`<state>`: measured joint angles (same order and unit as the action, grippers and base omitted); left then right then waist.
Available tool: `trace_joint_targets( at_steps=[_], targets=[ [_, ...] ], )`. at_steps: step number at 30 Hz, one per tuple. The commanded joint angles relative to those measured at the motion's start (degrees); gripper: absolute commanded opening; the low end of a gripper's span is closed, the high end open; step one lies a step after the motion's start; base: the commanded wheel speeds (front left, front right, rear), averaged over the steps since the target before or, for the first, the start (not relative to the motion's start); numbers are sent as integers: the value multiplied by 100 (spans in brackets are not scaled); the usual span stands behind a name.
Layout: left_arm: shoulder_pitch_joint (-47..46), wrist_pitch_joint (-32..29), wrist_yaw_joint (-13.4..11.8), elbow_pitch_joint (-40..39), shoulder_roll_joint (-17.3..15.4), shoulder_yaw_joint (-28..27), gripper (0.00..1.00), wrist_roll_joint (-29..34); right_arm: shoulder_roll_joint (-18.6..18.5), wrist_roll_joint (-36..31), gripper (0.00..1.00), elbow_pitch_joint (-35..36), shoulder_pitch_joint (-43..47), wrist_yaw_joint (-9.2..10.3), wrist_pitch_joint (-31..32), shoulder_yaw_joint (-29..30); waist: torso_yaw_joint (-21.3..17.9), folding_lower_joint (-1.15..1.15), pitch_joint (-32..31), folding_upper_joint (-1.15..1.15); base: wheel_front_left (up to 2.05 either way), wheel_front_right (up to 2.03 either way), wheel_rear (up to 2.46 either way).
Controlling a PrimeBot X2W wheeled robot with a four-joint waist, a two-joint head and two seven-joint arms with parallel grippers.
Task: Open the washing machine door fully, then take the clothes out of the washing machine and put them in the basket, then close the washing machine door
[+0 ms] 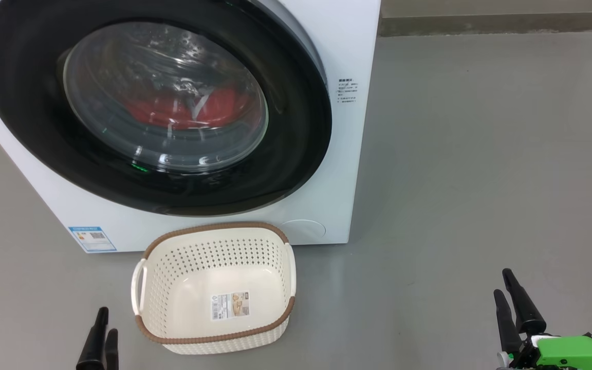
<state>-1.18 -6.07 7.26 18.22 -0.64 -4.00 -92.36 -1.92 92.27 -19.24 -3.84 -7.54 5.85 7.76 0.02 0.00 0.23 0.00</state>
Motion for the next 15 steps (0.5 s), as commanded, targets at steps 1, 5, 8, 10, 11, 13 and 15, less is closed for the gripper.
trace_joint_targets(
  at_steps=[1,5,8,10,11,13,15],
  targets=[
    [-151,65,4,-183,-82,4,100,83,-45,-49,100,166,-138,0,-73,-52,5,10,-7,0,0,0,0],
    [-139,136,5,-223,-114,52,100,201,-66,-148,100,177,-127,0,-144,-102,10,5,-10,0,0,0,0],
    [-136,170,5,-249,-126,68,100,283,-94,-243,100,177,-125,0,-178,-137,13,1,-4,0,0,0,0],
    [-133,205,5,-275,-139,78,100,398,-126,-373,100,177,-129,1,-213,-178,15,0,-1,0,0,0,0],
    [-131,222,6,-287,-144,83,100,462,-140,-443,100,178,-131,1,-230,-199,16,0,-1,0,0,0,0],
    [-128,256,6,-312,-157,98,100,615,-156,-573,100,180,-132,1,-263,-231,18,0,0,0,0,0,0],
    [-121,290,6,-327,-160,116,100,767,-168,-697,100,183,-132,1,-297,-255,21,0,0,0,0,0,0]
  ],
)
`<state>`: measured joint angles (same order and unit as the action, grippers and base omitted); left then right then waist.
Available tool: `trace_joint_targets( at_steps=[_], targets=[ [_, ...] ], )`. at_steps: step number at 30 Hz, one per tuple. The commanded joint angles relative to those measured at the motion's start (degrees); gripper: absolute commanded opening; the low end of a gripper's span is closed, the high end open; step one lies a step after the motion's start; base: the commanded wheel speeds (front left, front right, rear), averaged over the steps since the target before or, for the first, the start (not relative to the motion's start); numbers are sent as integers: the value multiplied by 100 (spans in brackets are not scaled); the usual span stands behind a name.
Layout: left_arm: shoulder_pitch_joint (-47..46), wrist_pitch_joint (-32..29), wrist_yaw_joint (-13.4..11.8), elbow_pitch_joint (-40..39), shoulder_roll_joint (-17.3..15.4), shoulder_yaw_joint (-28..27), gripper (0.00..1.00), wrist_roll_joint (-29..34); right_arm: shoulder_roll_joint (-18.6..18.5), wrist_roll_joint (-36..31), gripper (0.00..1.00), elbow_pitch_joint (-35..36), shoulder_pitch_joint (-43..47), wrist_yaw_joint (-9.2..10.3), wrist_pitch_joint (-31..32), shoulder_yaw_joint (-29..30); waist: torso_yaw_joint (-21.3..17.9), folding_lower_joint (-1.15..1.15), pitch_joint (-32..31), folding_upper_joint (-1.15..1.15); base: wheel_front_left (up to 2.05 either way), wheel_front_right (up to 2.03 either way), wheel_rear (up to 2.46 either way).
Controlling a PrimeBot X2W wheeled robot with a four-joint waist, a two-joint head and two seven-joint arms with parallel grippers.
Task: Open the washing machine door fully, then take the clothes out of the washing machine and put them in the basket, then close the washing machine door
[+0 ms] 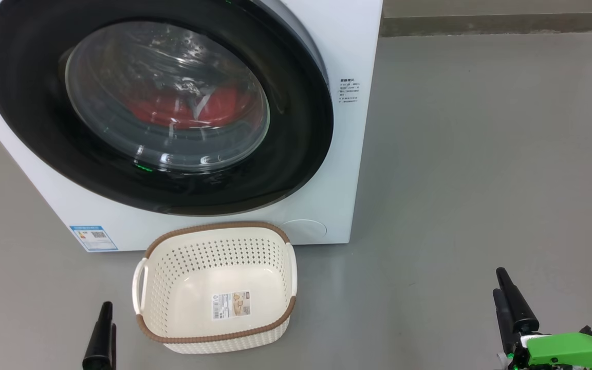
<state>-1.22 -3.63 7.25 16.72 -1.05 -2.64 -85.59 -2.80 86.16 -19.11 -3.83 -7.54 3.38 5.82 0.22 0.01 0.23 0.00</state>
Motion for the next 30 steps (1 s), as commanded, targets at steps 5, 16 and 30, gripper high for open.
trace_joint_targets(
  at_steps=[5,16,30],
  targets=[
    [-109,131,8,-220,-120,-8,100,524,-129,-438,100,193,-135,1,-134,-142,9,-1,4,0,0,0,0],
    [-78,318,10,-328,-119,38,100,1495,-283,-1262,100,205,-124,1,-317,-398,18,-1,18,0,0,0,0],
    [-46,556,12,-466,-125,103,100,2641,-401,-2175,100,207,-119,2,-552,-557,18,-1,40,0,0,0,0]
  ],
)
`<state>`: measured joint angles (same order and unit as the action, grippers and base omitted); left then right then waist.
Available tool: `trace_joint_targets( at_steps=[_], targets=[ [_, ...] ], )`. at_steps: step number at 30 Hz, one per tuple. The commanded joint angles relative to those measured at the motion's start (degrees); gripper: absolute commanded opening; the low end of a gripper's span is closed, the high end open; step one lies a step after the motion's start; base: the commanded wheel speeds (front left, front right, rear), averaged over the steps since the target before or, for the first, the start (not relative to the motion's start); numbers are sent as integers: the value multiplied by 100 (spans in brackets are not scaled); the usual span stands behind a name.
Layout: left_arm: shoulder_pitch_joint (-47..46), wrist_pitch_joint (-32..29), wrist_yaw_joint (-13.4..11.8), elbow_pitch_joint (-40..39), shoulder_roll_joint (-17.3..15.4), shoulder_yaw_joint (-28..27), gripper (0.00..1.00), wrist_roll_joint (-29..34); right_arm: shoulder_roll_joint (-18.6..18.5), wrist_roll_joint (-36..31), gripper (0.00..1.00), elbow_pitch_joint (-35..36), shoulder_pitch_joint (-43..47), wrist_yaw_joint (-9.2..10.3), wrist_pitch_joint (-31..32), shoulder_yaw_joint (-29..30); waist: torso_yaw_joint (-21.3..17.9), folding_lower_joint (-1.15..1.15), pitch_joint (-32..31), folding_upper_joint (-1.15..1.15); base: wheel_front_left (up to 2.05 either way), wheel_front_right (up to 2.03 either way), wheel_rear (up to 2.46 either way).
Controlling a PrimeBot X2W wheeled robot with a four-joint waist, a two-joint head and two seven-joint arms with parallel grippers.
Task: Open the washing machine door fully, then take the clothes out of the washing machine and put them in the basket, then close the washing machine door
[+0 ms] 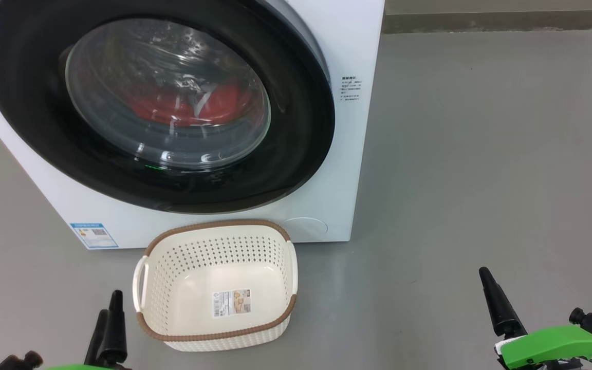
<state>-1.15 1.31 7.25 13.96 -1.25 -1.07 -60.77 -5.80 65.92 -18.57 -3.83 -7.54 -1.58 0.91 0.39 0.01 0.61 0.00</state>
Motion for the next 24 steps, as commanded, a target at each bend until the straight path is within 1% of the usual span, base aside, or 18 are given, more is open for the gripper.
trace_joint_targets(
  at_steps=[1,10,11,24],
  targets=[
    [-51,79,12,-203,-105,-49,100,237,-111,-213,100,153,-121,2,-73,-80,2,-1,6,0,0,0,0],
    [-31,215,14,-284,-104,-23,100,785,-178,-698,100,153,-130,2,-207,-183,8,-1,12,0,0,0,0],
    [-24,249,14,-305,-104,-16,100,925,-194,-815,100,156,-129,3,-241,-205,8,-1,11,0,0,0,0],
    [-3,471,16,-418,-111,30,100,1838,-295,-1557,100,182,-117,3,-459,-363,18,-1,33,0,0,0,0]
  ],
)
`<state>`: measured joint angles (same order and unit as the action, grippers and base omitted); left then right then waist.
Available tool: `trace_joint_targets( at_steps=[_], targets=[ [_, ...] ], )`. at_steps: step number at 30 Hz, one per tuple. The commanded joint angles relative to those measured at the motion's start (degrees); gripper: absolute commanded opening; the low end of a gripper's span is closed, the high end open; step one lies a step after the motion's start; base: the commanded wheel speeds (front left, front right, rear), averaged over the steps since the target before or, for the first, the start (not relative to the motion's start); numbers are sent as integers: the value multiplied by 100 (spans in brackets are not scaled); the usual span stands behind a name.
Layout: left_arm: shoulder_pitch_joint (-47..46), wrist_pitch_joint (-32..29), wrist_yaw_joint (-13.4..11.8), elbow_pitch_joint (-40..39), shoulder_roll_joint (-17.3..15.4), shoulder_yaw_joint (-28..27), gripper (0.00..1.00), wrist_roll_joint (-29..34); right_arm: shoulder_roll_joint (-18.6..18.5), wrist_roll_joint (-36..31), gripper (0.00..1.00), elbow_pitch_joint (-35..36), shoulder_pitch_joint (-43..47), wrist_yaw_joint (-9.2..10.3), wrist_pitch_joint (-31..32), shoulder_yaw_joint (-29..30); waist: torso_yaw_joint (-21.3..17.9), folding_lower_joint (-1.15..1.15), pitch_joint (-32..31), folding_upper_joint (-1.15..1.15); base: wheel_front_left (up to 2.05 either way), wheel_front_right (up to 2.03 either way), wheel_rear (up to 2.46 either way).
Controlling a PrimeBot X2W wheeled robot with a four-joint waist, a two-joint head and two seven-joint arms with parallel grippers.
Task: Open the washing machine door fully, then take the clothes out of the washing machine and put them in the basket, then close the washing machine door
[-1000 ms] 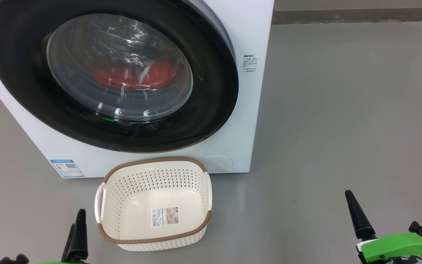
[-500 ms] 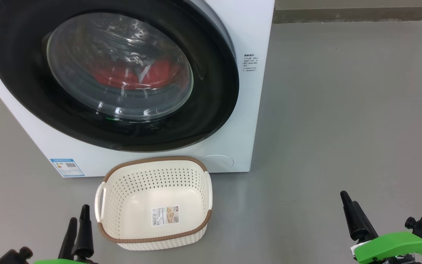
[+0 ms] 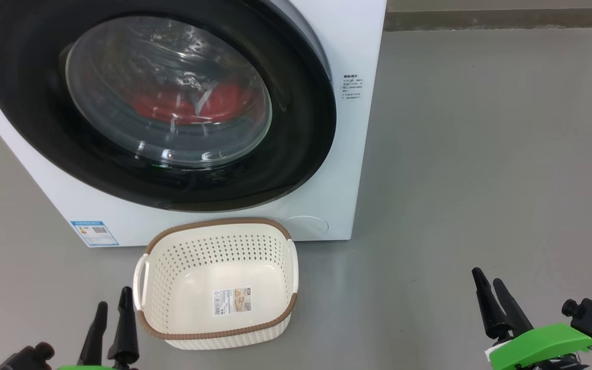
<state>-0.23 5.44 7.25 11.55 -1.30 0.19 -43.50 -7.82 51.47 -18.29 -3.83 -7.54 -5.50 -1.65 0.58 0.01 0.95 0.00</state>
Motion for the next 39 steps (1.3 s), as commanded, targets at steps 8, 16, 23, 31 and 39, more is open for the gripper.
trace_joint_targets(
  at_steps=[8,16,23,31,39],
  targets=[
    [-77,194,17,-244,-111,-78,100,669,-173,-586,100,171,-89,3,-201,-203,-7,0,10,0,0,0,0],
    [-49,330,18,-304,-119,-34,100,1221,-263,-1044,100,194,-76,4,-335,-296,-10,0,21,0,0,0,0],
    [-39,449,20,-345,-127,26,100,1721,-345,-1471,100,249,-49,4,-452,-382,-6,0,28,0,0,0,0],
    [-27,568,21,-401,-141,69,100,2198,-403,-1866,100,280,-14,4,-568,-443,0,0,42,0,0,0,0],
    [-10,704,22,-467,-171,106,100,2738,-437,-2317,100,351,43,5,-702,-389,-11,0,77,0,0,0,0]
  ],
)
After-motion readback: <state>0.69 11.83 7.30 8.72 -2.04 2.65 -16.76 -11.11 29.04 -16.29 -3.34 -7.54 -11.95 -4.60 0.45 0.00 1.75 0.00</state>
